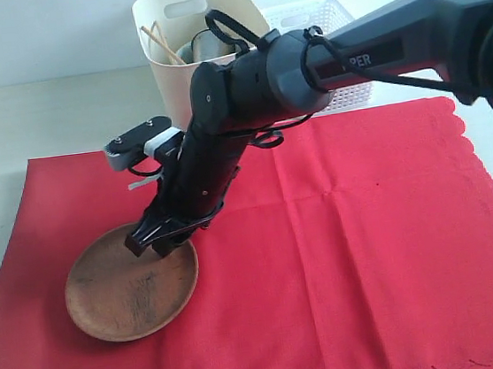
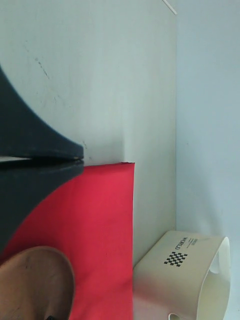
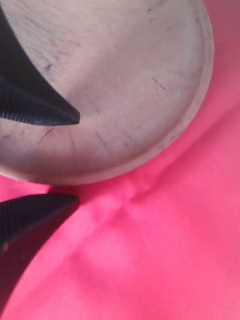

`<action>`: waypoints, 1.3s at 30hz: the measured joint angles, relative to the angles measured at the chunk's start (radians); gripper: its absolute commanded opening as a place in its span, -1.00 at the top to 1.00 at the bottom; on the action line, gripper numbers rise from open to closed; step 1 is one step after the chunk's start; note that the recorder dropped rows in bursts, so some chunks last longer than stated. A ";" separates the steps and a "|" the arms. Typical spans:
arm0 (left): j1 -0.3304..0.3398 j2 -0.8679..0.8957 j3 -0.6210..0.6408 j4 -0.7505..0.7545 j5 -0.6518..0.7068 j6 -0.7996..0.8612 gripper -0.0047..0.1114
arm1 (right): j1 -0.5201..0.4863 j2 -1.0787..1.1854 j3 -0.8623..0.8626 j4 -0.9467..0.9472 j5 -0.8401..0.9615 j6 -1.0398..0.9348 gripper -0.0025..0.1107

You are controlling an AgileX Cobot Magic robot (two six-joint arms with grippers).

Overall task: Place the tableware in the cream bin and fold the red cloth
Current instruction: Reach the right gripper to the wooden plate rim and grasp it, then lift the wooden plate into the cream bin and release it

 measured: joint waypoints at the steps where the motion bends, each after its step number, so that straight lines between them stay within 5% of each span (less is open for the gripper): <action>1: 0.000 0.000 0.000 0.000 0.000 0.000 0.92 | 0.000 0.000 -0.002 0.007 0.004 -0.001 0.36; 11: 0.000 0.000 0.000 0.000 0.000 0.000 0.92 | 0.000 0.001 -0.010 0.037 0.030 -0.011 0.96; 39: 0.000 0.000 0.000 0.000 0.000 0.000 0.92 | -0.061 -0.170 -0.008 0.045 0.131 -0.052 0.96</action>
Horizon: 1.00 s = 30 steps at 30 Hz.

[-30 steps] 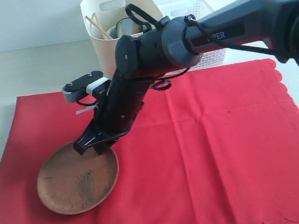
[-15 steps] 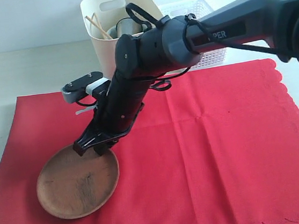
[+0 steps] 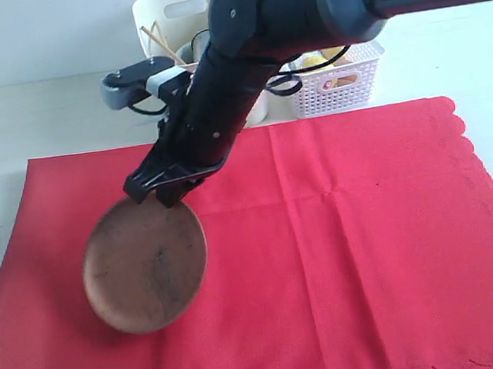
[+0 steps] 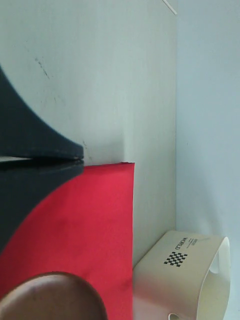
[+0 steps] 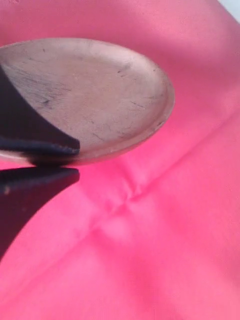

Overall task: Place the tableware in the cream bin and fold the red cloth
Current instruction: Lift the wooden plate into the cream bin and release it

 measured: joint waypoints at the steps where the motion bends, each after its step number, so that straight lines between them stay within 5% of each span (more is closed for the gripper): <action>1: 0.000 0.000 0.000 0.000 0.000 0.000 0.92 | -0.013 -0.008 0.000 0.008 0.007 -0.011 0.96; 30: 0.000 0.000 0.000 0.000 0.000 0.000 0.92 | -0.436 -0.093 0.001 0.769 0.072 -0.507 0.96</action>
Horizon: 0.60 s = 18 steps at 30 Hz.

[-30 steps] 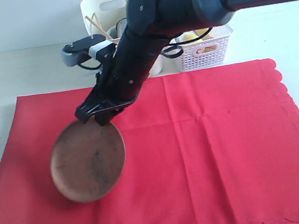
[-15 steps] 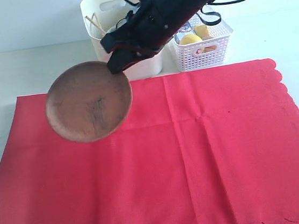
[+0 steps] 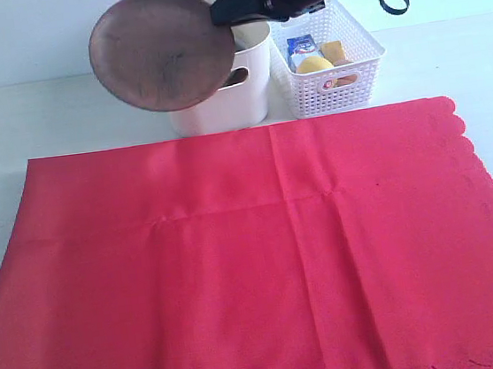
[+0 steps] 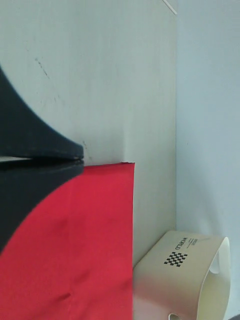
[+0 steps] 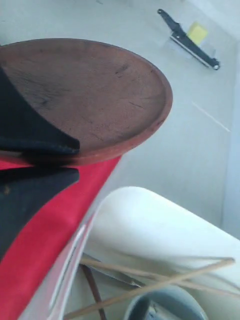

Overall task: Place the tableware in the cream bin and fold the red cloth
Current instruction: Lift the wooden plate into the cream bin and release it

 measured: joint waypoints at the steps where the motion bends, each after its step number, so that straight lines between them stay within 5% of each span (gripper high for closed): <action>1: 0.000 0.000 0.000 0.000 0.000 0.000 0.92 | -0.007 0.000 0.000 0.024 -0.009 -0.011 0.96; 18: 0.000 0.000 0.000 0.000 0.000 0.000 0.92 | -0.034 0.131 -0.199 0.206 -0.179 -0.110 0.96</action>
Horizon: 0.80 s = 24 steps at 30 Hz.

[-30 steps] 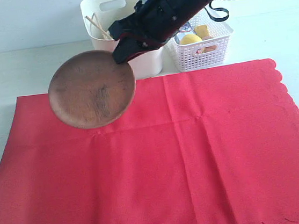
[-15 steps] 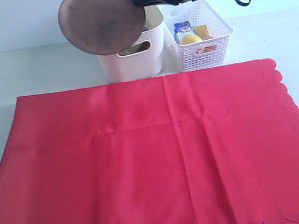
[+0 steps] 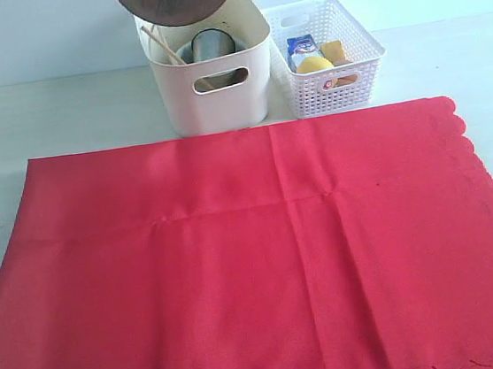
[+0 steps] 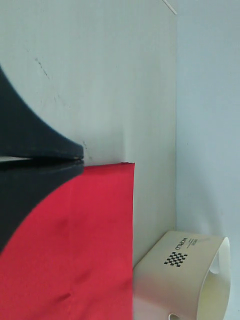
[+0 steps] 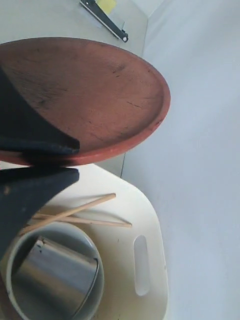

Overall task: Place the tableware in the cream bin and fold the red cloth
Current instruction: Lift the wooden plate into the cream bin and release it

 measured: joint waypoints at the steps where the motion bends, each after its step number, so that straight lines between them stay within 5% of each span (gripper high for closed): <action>1: 0.000 0.000 0.000 0.000 0.000 0.000 0.92 | 0.000 0.021 -0.016 0.000 -0.010 0.002 0.96; 16: 0.000 0.000 0.000 0.000 0.000 0.000 0.92 | 0.000 0.168 -0.064 0.026 -0.153 0.010 0.91; 24: 0.000 0.000 0.000 0.000 0.000 0.000 0.92 | 0.000 0.171 -0.071 0.034 -0.160 0.012 0.29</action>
